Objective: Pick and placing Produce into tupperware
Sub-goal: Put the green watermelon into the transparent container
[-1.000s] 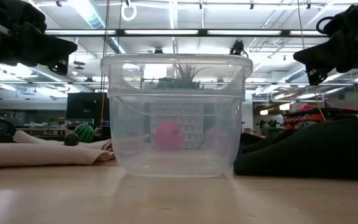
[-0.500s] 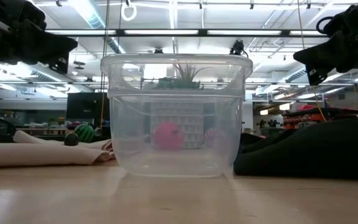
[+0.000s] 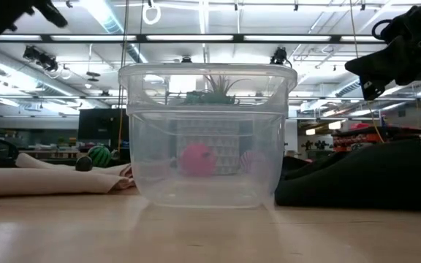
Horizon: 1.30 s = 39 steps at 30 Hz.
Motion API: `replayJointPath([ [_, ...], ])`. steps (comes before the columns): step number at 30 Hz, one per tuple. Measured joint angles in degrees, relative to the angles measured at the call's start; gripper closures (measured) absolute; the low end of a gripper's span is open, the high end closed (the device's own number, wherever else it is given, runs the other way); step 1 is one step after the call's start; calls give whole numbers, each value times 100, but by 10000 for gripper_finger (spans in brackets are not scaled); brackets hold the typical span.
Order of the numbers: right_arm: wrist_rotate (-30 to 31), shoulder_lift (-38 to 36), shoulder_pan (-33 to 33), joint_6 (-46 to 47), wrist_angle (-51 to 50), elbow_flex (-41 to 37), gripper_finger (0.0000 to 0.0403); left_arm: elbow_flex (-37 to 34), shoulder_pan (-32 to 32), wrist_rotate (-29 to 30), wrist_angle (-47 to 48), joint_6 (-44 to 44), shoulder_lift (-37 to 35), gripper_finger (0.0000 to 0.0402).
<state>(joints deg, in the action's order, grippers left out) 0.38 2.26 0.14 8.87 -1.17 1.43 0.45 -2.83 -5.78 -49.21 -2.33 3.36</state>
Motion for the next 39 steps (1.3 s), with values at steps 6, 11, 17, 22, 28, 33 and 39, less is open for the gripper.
replayJointPath([
  [6, 1, 0, 0, -1, 0, 0, 389, 0, 1, 28, -537, 23, 0, 382],
  [11, 1, 0, -2, -1, 2, 1, 389, 0, 0, 170, -653, 152, 0, 390],
  [17, 0, 0, 0, -1, 0, 2, 389, 0, 1, 354, -829, 157, 0, 386],
  [22, -1, 0, 0, -1, 2, 2, 389, 0, 0, 642, -1080, 157, 0, 377],
  [28, 0, 0, -2, -1, 2, 0, 389, 0, 0, 694, -1444, 160, 0, 384],
  [33, -1, 0, 0, 269, 54, 1, 389, 1, 1, 708, -1483, 160, 0, 391],
  [39, 128, 0, -15, 1524, 742, 0, 389, 0, 0, 730, -1482, 155, 0, 383],
])
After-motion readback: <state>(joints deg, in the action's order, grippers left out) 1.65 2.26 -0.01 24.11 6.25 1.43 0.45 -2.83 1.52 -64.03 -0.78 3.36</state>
